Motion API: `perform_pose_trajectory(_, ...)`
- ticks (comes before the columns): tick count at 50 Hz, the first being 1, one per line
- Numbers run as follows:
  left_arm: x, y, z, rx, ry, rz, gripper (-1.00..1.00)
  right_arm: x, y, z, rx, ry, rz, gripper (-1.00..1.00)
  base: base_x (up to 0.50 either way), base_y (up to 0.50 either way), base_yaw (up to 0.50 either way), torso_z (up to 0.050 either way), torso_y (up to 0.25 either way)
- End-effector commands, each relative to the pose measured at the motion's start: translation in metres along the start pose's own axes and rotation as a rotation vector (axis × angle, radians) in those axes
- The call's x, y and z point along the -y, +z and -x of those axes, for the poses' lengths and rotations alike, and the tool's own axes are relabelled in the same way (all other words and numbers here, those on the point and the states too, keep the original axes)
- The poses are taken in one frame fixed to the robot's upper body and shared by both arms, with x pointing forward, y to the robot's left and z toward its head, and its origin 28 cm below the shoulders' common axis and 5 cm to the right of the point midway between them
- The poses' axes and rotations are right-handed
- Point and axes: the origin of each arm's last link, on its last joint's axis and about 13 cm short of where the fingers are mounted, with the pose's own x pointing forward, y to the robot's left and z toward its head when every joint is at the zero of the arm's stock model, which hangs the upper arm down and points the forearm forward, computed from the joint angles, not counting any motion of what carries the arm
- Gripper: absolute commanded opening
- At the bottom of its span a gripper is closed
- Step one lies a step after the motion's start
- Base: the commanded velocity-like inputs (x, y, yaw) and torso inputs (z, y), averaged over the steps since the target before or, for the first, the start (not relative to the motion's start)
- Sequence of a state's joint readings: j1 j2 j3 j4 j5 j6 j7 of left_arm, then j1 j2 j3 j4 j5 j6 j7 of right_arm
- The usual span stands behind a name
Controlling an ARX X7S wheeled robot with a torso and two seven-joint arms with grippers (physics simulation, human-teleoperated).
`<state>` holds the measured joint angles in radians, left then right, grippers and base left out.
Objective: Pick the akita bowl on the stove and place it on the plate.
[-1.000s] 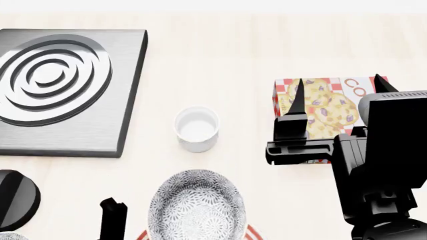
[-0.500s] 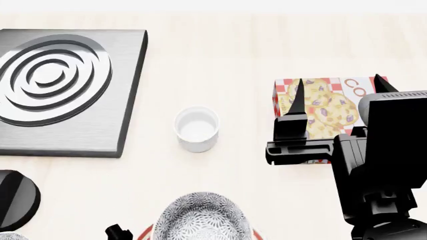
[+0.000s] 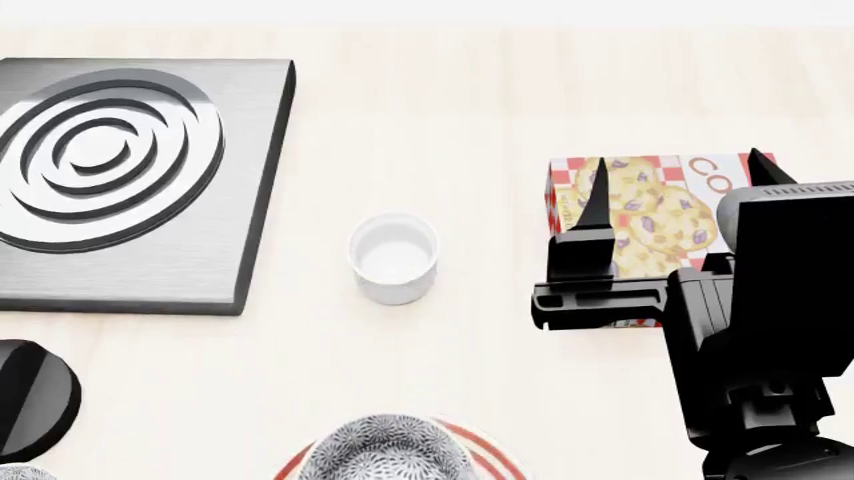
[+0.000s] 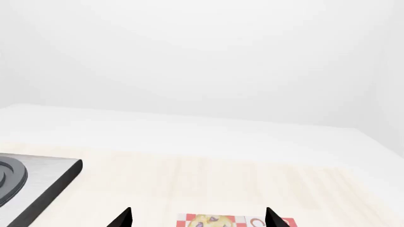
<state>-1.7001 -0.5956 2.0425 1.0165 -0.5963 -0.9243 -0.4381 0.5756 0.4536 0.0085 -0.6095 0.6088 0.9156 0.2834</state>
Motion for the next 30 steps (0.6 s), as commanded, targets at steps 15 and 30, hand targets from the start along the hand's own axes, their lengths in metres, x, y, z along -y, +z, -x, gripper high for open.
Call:
perform_pose_trajectory(15, 0.006, -0.004, -0.005, -0.017, 0.028, -0.006, -1.00, 0.000, 0.000, 0.000, 0.000, 0.001, 0.001, 1.00, 0.00, 0.00, 0.00, 0.000, 0.000)
perform_pose_trajectory(30, 0.011, -0.006, -0.009, -0.021, 0.020, -0.004, -1.00, 0.000, -0.002, 0.000, -0.001, 0.002, 0.002, 1.00, 0.00, 0.00, 0.00, 0.000, 0.000)
